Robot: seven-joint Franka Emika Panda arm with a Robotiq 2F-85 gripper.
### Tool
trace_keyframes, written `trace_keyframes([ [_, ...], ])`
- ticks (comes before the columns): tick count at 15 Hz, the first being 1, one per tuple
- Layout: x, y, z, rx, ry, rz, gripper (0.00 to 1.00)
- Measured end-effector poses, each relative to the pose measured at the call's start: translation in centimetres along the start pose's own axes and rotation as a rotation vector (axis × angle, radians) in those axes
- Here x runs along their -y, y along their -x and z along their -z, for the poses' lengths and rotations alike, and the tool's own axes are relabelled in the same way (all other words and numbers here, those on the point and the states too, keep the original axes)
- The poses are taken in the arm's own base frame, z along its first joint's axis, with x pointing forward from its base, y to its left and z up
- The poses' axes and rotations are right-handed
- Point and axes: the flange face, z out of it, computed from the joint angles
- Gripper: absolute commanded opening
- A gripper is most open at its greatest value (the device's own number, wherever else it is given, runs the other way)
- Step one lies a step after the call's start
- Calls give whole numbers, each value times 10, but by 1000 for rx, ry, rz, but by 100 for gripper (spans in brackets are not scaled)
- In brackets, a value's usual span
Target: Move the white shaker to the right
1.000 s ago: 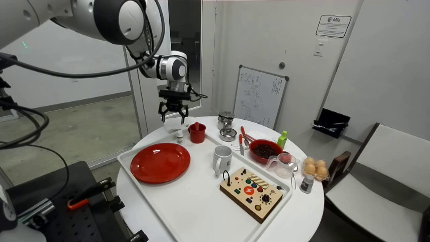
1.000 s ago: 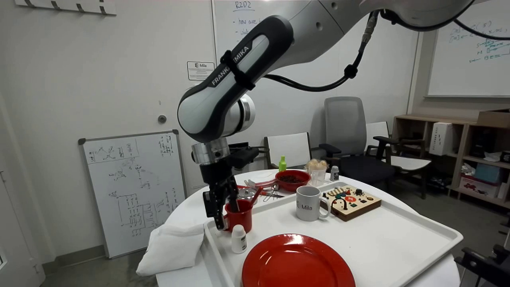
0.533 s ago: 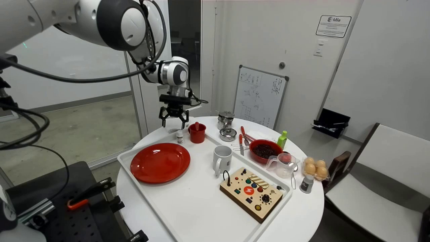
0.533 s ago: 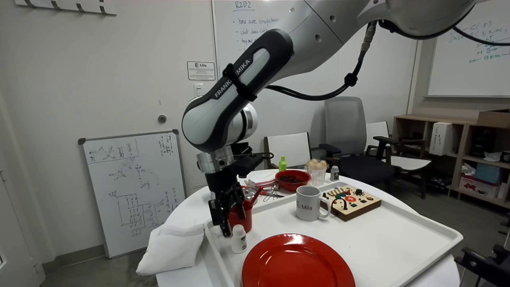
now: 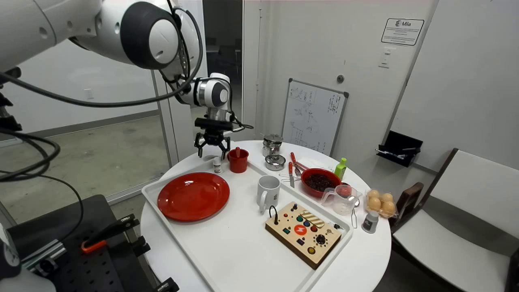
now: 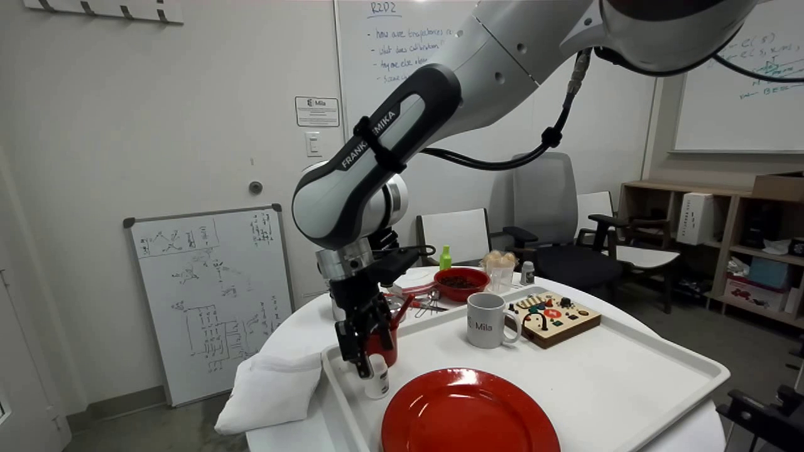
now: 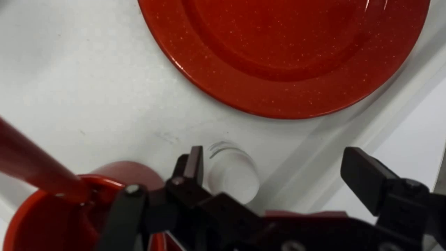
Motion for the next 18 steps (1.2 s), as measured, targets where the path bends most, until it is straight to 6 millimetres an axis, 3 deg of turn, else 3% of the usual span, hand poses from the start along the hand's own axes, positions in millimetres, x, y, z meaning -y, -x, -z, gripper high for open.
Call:
trace_keyframes([
  [5, -9, -4, -1, -1, 5, -12, 100],
  [7, -12, -6, -1, -4, 7, -16, 74],
  [15, -19, -14, -3, -15, 7, -27, 13],
  [18, -21, -16, 0, -19, 8, -30, 9],
])
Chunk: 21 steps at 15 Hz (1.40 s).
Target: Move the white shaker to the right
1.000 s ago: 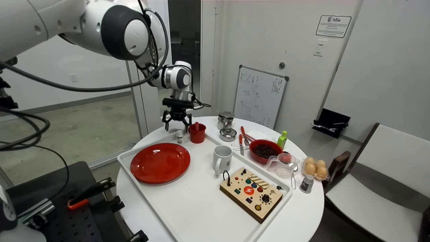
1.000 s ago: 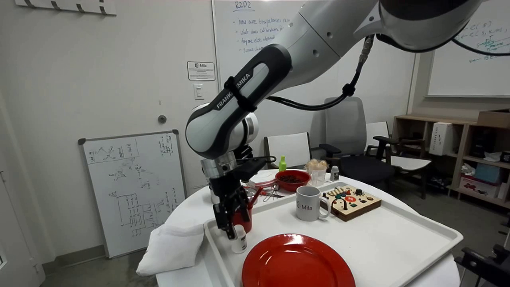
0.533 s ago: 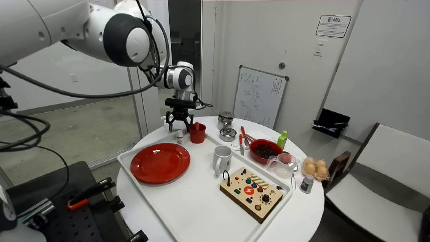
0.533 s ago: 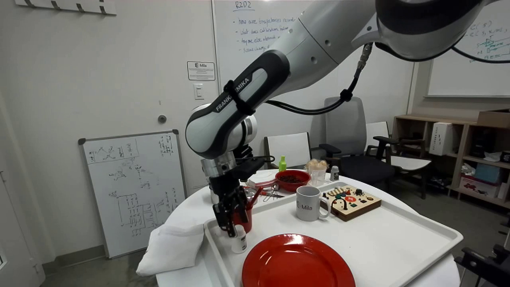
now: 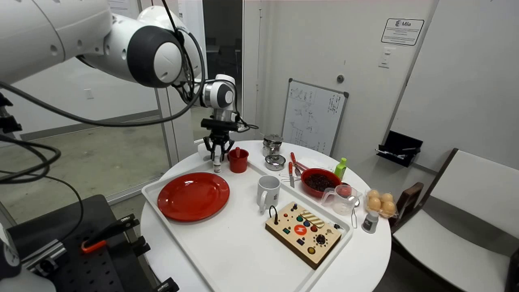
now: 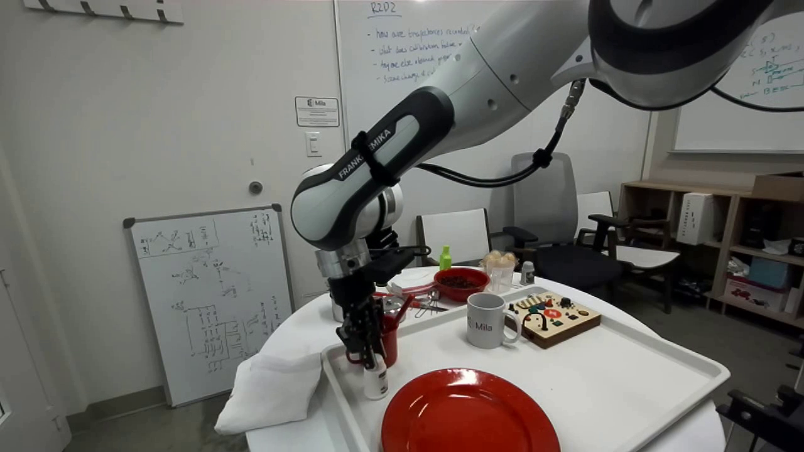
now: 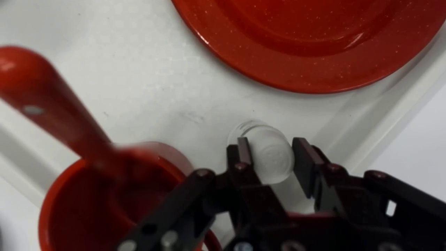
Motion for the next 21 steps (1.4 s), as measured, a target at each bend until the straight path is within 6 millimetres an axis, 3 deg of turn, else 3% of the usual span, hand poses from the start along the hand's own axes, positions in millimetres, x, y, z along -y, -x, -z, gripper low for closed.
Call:
trace_keyframes([
  [6, 6, -3, 9, -4, -6, 45, 9],
  [10, 27, 0, 52, 0, 11, 118, 9],
  [14, 41, 21, 96, 63, 27, 88, 9],
  [17, 21, 47, 105, 107, 44, -16, 9],
  [21, -19, 81, 98, 158, 59, -178, 9],
])
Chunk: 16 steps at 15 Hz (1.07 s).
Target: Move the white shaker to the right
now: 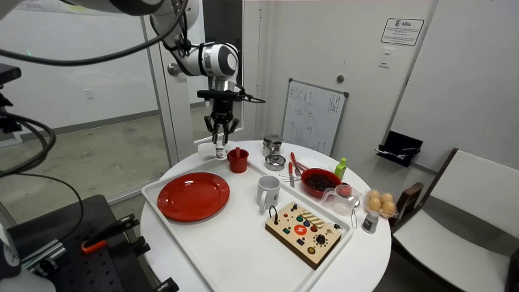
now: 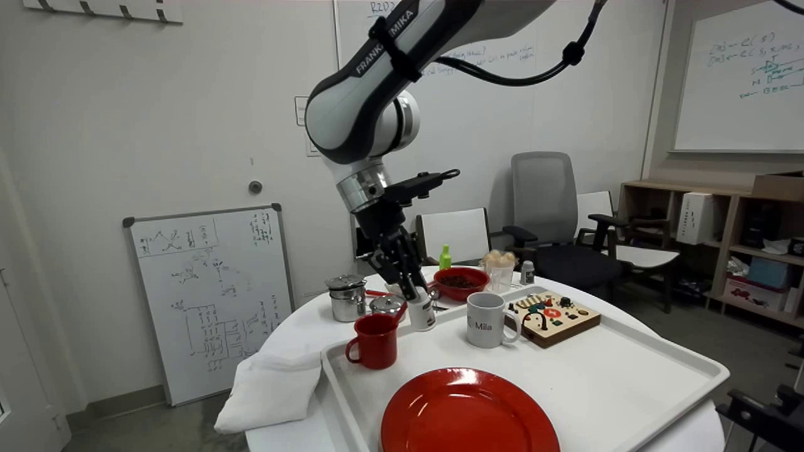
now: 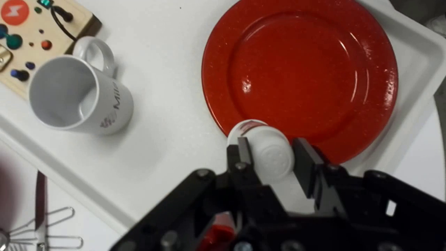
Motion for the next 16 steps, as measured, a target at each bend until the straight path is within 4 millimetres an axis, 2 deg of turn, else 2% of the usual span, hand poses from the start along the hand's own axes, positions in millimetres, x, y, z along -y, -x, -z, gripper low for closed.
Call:
trace_keyframes([
  [3, -28, 12, -16, 23, -11, -108, 9],
  [4, -36, 15, -21, 26, -17, -142, 34],
  [6, -47, 22, -31, 34, -33, -184, 34],
  [9, -49, 26, -33, 35, -39, -200, 34],
  [10, -48, 26, -32, 35, -38, -200, 9],
  [13, -48, 23, -33, 30, -37, -224, 9],
  [16, -57, 8, -42, -15, -58, -348, 9],
])
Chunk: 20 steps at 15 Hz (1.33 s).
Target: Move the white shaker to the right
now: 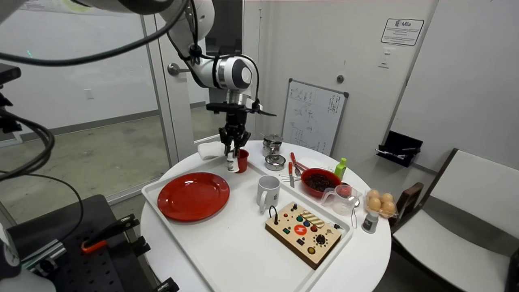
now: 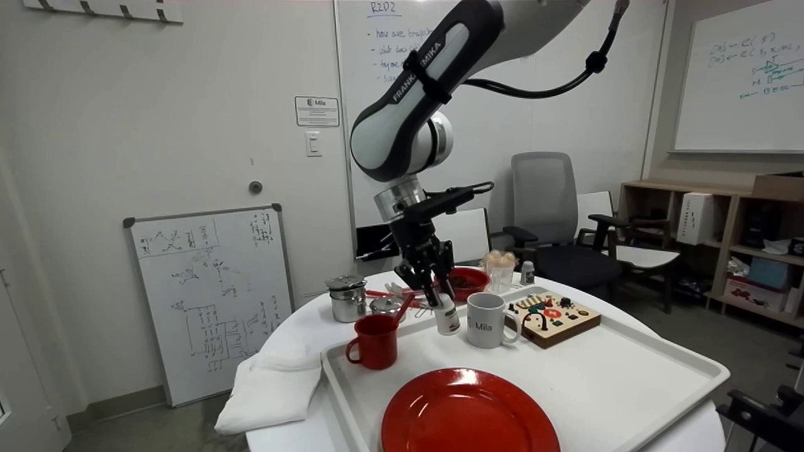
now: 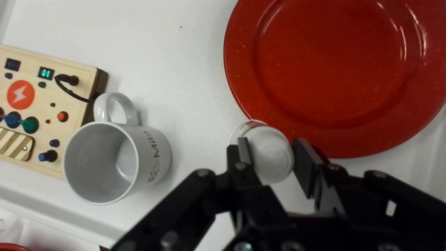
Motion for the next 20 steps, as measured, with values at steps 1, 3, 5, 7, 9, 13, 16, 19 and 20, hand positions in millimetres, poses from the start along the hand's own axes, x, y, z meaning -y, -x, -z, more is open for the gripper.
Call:
trace_keyframes([
  [1, -3, -7, -5, -18, -15, -46, 9],
  [3, -10, -20, -14, -49, -47, -141, 9],
  [5, -19, -30, -23, -74, -80, -238, 9],
  [7, -29, -38, -30, -99, -114, -333, 9],
  [9, -38, -43, -35, -116, -144, -413, 9],
  [13, -54, -50, -40, -143, -189, -531, 9],
  [16, -60, -52, -44, -145, -213, -595, 9],
  [19, -65, -51, -53, -133, -238, -642, 9],
  [20, -66, -51, -56, -131, -246, -655, 9],
])
